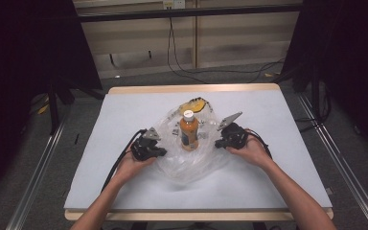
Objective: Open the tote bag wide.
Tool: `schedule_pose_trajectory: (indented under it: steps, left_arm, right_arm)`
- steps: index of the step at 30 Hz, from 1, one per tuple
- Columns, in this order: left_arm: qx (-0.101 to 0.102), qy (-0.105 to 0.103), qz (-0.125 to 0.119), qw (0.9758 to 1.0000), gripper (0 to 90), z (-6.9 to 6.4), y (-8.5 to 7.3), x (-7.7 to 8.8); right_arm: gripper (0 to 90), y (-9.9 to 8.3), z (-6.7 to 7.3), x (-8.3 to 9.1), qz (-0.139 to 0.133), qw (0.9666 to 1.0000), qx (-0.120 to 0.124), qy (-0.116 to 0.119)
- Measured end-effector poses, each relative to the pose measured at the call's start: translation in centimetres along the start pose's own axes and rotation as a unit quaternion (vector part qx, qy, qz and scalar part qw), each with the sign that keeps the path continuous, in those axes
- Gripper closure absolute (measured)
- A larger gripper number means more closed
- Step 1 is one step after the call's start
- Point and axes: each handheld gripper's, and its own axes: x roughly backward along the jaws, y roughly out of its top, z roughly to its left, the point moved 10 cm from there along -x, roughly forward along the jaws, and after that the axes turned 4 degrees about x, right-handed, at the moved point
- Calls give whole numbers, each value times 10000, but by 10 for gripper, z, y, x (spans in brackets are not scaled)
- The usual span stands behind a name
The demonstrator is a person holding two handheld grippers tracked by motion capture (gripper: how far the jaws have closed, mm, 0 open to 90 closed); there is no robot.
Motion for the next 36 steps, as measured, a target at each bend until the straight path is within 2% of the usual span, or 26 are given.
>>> schedule_pose_trajectory:
  steps: [4, 5, 10, 11, 13, 15, 19, 21, 25, 27, 28, 30, 31, 33, 36]
  left_arm:
    - [90, -24, -71, 9999, 900, 6, -1, 1]
    - [137, -13, -82, 9999, 900, 7, -1, 1]
    - [29, 47, 18, 10000, 900, 11, -5, 5]
    - [29, 47, 18, 10000, 900, 11, -5, 5]
    - [93, 59, 19, 9999, 900, 12, -6, 6]
    - [159, 43, -38, 9999, 900, 14, -6, 6]
    - [127, 53, -28, 9999, 900, 16, -8, 7]
    - [82, 111, 41, 9999, 900, 17, -9, 9]
    - [182, 177, -32, 9997, 900, 19, -10, 10]
    - [168, 199, 34, 9997, 900, 22, -14, 14]
    - [198, 245, -34, 9995, 900, 24, -14, 14]
    - [275, 224, -84, 9993, 900, 24, -15, 15]
    - [350, 194, -130, 9991, 900, 27, -18, 17]
    - [379, 47, -193, 9991, 900, 26, -19, 18]
    - [461, -26, -321, 9984, 900, 26, -19, 18]
  right_arm:
    - [900, -7, -1, 5, 0, 10000, -10, -57]
    - [900, -11, -1, 9, 2, 10000, -94, -19]
    - [900, -17, -3, 13, 97, 9998, -173, -88]
    - [900, -17, -3, 13, 55, 9998, -121, -121]
    - [900, -18, -4, 14, -40, 9998, -187, -110]
    - [900, -21, -4, 16, 18, 9997, -198, -139]
    - [900, -23, -5, 17, -96, 9994, -293, -140]
    - [900, -23, -5, 17, -151, 9994, -256, -150]
    - [900, -26, -5, 19, -181, 9991, -314, -221]
    - [900, -29, -5, 21, -218, 9988, -352, -259]
    - [900, -30, -5, 22, -271, 9986, -389, -228]
    - [900, -30, -5, 22, -288, 9986, -379, -221]
    - [900, -32, -5, 24, -284, 9984, -390, -291]
    - [900, -34, -4, 25, -338, 9983, -411, -228]
    - [900, -33, -2, 27, -484, 9977, -464, -137]
